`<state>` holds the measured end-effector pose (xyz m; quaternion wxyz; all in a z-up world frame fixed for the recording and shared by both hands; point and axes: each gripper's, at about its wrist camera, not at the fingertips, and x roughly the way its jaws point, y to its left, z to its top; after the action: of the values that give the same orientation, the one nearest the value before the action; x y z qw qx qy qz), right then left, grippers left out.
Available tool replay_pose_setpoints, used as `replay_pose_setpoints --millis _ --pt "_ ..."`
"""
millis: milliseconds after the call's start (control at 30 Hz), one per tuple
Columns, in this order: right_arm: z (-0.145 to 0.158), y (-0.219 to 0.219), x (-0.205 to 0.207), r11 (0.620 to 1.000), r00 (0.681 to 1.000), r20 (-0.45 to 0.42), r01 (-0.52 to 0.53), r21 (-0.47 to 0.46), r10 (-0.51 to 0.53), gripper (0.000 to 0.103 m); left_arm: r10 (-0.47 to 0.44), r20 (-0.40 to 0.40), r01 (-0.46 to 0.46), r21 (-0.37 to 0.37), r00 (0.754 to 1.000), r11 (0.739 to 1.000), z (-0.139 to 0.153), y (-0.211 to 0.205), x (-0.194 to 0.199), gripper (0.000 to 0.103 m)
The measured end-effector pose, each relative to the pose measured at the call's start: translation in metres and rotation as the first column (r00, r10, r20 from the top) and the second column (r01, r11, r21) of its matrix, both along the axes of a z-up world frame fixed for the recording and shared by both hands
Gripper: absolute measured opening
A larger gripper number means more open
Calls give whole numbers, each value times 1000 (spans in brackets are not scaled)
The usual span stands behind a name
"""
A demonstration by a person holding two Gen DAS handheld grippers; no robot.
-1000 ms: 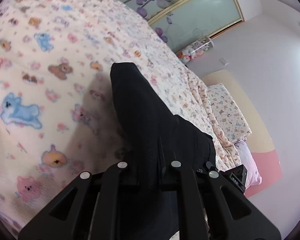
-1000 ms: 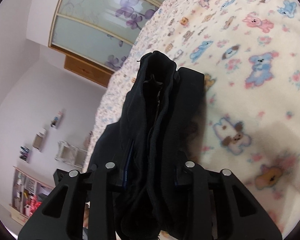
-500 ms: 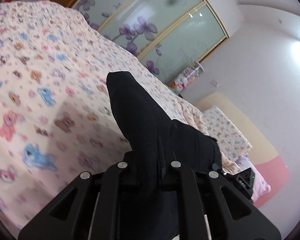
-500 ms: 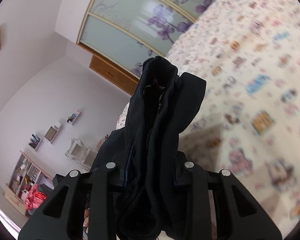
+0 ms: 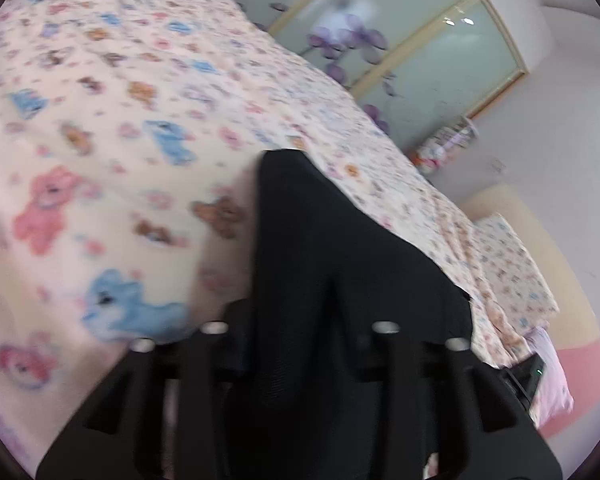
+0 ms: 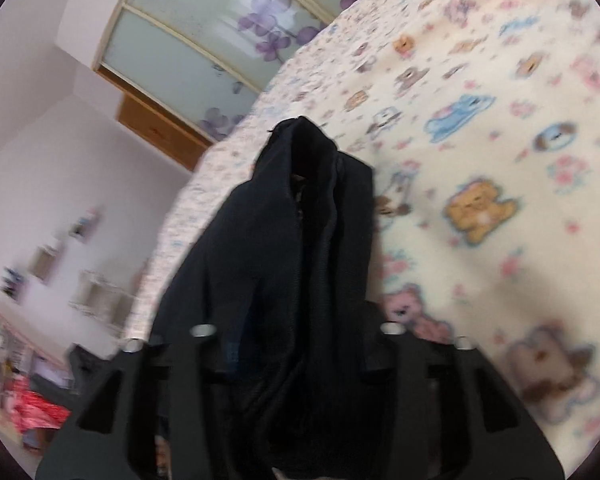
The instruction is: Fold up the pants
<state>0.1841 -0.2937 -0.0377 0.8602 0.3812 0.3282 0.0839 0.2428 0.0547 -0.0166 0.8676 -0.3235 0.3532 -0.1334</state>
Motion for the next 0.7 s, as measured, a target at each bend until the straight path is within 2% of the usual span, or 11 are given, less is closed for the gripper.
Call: replay_pose_setpoints --millis 67,133,200,267,300,333,433,567,667,700 --pt "4 1 -7 998 999 -18 27 -48 -28 65 74 1 -74 4 997 997 3 10 -9 64" --pt "9 -6 -18 995 996 -24 87 -49 -88 66 179 32 -179 -2 983 984 13 28 -23 71" --pt "18 -15 -35 982 984 4 181 -47 -181 66 217 80 -217 1 973 976 26 35 -37 76" --pt "36 -22 -53 968 967 82 247 -53 -242 66 163 167 -165 -3 972 986 47 29 -53 90" --pt "49 -19 -59 975 968 144 217 -51 -207 66 90 203 -89 -13 975 996 55 20 -58 94" --pt "57 -14 -61 985 972 177 163 -48 -152 66 23 220 -19 -20 975 1000 59 11 -59 101" --pt "73 11 -56 999 975 217 -42 -27 46 71 -155 213 156 15 965 988 61 -24 -60 101" --pt "62 26 -46 992 980 155 -129 12 126 71 -250 141 235 114 958 965 45 -56 -57 101" --pt "37 23 -31 994 995 -8 -103 20 103 71 -255 48 248 125 966 961 25 -62 -45 101" --pt "28 20 -28 994 994 -33 -100 37 101 70 -257 23 253 113 966 961 17 -64 -40 101"
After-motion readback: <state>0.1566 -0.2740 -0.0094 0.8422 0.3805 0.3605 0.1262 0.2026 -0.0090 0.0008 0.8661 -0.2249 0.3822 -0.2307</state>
